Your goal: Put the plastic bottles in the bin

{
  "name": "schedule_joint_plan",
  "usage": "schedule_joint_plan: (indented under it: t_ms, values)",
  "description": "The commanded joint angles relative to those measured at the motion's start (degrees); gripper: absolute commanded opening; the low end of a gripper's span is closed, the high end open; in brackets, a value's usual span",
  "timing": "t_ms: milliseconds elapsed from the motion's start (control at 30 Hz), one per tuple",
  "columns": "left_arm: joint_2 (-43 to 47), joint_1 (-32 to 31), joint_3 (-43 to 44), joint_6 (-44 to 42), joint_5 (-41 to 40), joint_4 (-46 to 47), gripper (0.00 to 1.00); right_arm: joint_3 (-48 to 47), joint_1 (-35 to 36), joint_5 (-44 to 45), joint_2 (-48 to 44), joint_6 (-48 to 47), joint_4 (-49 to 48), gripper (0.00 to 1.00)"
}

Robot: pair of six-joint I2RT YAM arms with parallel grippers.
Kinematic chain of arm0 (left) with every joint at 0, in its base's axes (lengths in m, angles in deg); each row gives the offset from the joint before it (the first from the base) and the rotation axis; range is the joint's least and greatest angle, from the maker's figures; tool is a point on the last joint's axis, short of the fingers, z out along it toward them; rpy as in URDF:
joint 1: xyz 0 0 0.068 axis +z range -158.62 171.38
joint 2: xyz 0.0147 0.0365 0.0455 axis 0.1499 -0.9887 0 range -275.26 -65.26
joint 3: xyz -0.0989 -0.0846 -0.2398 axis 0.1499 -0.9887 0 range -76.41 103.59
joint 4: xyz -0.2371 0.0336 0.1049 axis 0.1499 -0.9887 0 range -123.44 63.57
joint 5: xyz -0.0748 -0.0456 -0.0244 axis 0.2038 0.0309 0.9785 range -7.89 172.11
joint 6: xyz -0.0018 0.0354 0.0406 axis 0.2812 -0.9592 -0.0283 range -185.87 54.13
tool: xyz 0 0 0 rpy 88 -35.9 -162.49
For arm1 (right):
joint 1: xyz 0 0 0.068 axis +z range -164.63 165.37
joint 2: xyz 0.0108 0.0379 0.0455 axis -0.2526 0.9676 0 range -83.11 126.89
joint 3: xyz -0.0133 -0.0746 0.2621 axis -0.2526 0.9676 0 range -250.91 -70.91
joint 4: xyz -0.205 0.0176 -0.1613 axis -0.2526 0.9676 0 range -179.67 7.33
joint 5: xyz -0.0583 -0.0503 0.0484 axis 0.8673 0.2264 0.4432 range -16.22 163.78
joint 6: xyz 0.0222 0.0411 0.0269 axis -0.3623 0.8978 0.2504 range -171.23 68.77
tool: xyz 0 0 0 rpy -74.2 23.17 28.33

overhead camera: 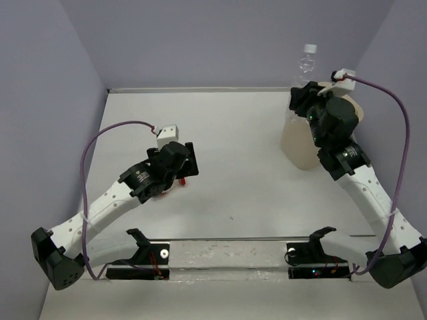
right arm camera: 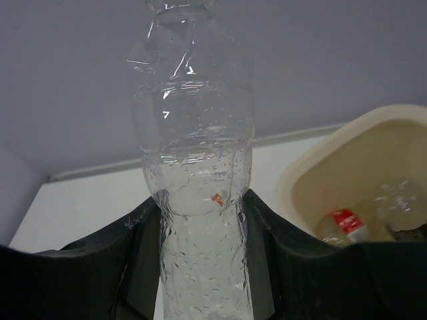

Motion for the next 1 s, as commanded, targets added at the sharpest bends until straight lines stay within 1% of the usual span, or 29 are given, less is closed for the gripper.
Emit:
schedule_joint_plan:
  t_ms: [0, 67, 133, 167, 200, 267, 300, 367, 400, 467, 500, 533, 567, 633, 700, 767, 900, 967]
  values:
    - [-5.33, 0.19, 6.57, -10.79, 4.27, -6.28, 0.99, -4.19, -10.77, 5.84, 1.43, -7.15, 2.45, 0.17]
    - [-8.32, 0.19, 9.12, -12.72, 6.65, -9.19, 0.99, -5.34, -14.57, 3.73, 2.75, -7.15, 1.49, 0.17]
    - [-10.42, 0.19, 10.35, -13.95, 6.31, -11.12, 0.99, -5.08, -20.02, 2.32, 6.35, -7.94, -0.7, 0.17]
    - [-11.22, 0.1, 10.53, -14.13, 6.3, -11.13, 0.99, -5.07, -20.04, 2.31, 6.36, -7.94, -0.71, 0.17]
    - [-12.79, 0.19, 10.54, -14.31, 5.95, -12.0, 0.99, -4.55, -22.39, 2.05, 8.02, -8.64, -2.02, 0.17]
    - [-14.38, 0.19, 10.01, -14.66, 4.9, -13.06, 0.99, -3.93, -24.6, 0.56, 9.17, -9.0, -3.44, 0.17]
    - [-16.04, 0.1, 8.96, -14.66, 3.76, -13.59, 0.99, -3.06, -26.26, -2.23, 9.35, -9.17, -4.05, 0.17]
    - [-17.55, 0.19, 7.64, -14.75, 2.44, -13.68, 0.99, -2.0, -26.9, -6.63, 9.0, -11.7, -6.77, 0.17]
    - [-19.03, 0.19, 7.29, -14.75, 1.82, -14.46, 0.99, -1.74, -26.9, -9.78, 8.57, -12.94, -6.87, 0.2]
    - [-20.1, 0.19, 7.11, -15.19, 0.59, -15.0, 0.99, -1.03, -26.9, -12.27, 7.95, -14.18, -6.96, 0.29]
    - [-20.36, 0.36, 7.2, -15.36, 0.76, -15.09, 0.99, -0.77, -26.9, -12.97, 7.69, -14.36, -6.69, 0.39]
    - [-20.89, 0.36, 7.63, -15.71, 1.11, -14.91, 0.99, -0.16, -26.9, -13.07, 7.42, -14.01, -6.08, 0.65]
    - [-21.07, 0.28, 7.81, -15.8, 1.12, -15.0, 0.99, 0.11, -26.9, -12.89, 6.55, -13.66, -5.29, 0.76]
    - [-21.33, 0.36, 7.55, -15.8, 1.03, -14.47, 0.99, 0.55, -26.9, -12.72, 5.06, -12.17, -1.27, 0.92]
    - [-22.12, 0.36, 7.11, -16.07, 1.55, -14.38, 0.99, 0.55, -26.9, -13.76, 3.74, -10.15, 0.15, 0.94]
    - [-24.14, 0.54, 6.67, -15.72, 1.38, -14.38, 0.99, 0.81, -26.9, -16.75, 2.07, -8.39, 0.95, 0.94]
    - [-26.52, 1.06, 6.14, -14.49, -0.9, -12.73, 0.99, 2.56, -26.9, -26.57, -3.46, -3.04, 1.22, 0.94]
    - [-28.36, 1.68, 6.4, -13.62, -1.34, -13.06, 0.99, 3.97, -26.11, -29.31, -5.49, -0.92, 0.52, 0.94]
